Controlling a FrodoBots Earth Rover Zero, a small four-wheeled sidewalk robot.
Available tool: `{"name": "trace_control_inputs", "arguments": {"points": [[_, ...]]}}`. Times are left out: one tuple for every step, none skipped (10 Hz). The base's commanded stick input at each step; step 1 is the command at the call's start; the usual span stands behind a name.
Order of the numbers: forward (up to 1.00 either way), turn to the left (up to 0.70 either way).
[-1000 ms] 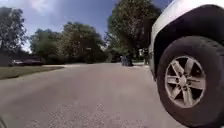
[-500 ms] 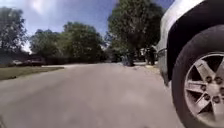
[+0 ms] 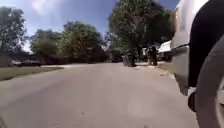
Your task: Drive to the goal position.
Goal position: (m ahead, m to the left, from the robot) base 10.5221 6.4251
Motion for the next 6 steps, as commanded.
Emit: {"name": "trace_control_inputs", "arguments": {"points": [[0.7, -0.35], [0.7, -0.35], [0.7, -0.35], [0.7, -0.35], [0.7, -0.02], [0.7, 0.0]]}}
